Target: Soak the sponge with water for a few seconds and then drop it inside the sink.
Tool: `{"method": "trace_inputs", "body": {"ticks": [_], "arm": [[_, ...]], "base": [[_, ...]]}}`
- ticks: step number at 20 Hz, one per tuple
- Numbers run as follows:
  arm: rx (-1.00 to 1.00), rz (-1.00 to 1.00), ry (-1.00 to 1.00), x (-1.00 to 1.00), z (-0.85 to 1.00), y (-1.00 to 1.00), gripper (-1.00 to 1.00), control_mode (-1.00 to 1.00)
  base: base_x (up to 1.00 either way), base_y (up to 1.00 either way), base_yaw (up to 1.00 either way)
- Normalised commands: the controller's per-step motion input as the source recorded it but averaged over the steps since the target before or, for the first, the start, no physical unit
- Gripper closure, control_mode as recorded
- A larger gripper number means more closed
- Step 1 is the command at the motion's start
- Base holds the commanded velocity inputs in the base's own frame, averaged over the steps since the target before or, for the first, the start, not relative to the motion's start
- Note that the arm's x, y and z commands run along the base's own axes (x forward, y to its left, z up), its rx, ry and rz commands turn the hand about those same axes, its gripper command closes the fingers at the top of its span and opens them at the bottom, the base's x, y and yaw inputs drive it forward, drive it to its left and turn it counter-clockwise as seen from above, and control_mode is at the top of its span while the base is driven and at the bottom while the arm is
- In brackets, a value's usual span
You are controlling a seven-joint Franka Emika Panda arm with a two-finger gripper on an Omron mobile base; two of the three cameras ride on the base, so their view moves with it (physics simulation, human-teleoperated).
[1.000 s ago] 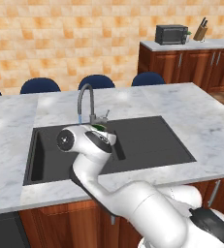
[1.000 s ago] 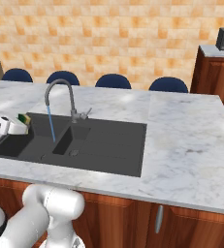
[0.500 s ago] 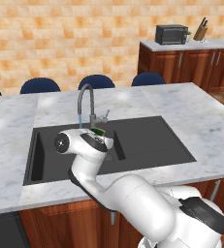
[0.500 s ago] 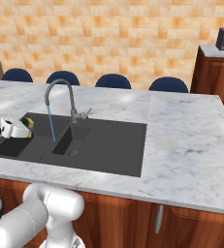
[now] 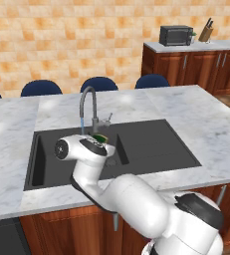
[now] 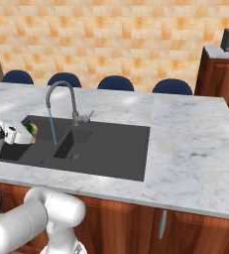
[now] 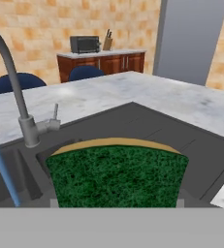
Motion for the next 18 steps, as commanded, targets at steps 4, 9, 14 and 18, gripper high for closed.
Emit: {"method": "trace_inputs", "body": {"ticks": [4, 9, 14, 18], "arm": [[0.0, -0.05, 0.0, 0.12, -0.08, 0.0, 1.0, -1.0], [0.0, -0.04, 0.0, 0.25, -0.06, 0.0, 1.0, -1.0], [0.0, -0.01, 0.0, 0.34, -0.03, 0.0, 1.0, -1.0], [0.0, 0.0, 0.0, 0.37, -0.17, 0.0, 1.0, -1.0]], "base": [[0.0, 0.0, 0.0], [0.0, 0.0, 0.0], [0.0, 0.0, 0.0], [0.0, 0.0, 0.0]]}}
